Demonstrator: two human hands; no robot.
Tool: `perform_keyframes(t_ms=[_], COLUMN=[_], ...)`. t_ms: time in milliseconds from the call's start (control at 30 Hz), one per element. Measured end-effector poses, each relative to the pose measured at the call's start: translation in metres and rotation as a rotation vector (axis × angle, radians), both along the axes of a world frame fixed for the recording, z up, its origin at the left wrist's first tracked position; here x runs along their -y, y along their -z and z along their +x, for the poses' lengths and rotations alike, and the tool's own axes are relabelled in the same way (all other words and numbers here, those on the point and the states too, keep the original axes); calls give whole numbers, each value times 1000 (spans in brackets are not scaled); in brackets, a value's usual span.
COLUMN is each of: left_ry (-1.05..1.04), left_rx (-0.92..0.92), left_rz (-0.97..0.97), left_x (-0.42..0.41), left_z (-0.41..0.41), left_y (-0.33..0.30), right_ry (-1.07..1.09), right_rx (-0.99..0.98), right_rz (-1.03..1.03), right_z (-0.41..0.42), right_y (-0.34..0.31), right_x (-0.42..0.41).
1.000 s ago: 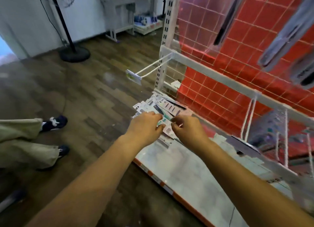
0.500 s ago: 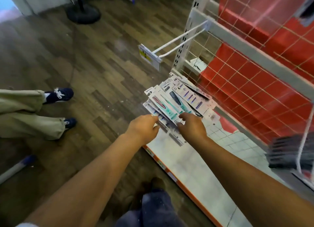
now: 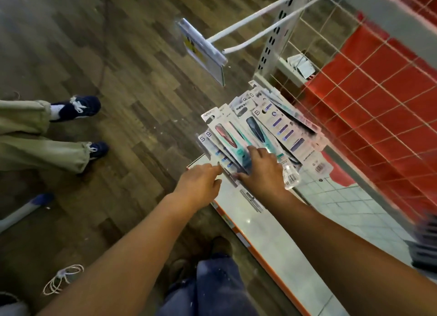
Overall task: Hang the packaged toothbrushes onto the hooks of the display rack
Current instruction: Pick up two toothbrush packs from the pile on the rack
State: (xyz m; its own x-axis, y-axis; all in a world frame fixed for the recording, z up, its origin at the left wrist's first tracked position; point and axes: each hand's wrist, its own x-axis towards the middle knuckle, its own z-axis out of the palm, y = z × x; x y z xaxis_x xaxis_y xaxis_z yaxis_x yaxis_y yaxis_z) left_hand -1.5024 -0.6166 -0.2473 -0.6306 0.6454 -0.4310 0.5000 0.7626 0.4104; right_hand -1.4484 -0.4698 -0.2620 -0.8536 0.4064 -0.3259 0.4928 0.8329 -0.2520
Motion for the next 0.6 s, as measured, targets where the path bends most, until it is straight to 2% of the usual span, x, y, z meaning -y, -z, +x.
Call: perform_keyframes(t_ms=[233,600], left_ry=[-11,17], left_rx=[19,33], left_rz=[-11,-51], left_x=[-6,-6], left_z=[-3,6], left_y=[1,3], right_ry=[-62,-14], right_rx=[-42,-116], right_rz=[30,14], right_z=[-3,0], right_y=[6,2], right_x=[-4,0])
